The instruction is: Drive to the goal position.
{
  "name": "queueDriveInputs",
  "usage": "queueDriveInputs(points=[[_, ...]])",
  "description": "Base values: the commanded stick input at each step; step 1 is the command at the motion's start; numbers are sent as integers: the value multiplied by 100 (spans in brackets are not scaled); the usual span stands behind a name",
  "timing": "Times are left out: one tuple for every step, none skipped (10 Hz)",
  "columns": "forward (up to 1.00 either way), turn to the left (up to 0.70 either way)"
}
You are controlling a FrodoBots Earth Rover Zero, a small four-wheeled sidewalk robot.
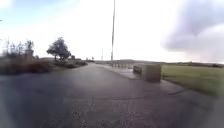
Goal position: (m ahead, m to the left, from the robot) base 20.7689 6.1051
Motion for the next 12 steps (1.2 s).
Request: queueDriveInputs(points=[[45,0],[45,0],[45,0],[45,0],[45,0],[45,0],[45,0],[45,0],[45,0],[45,0],[45,0],[45,0]])
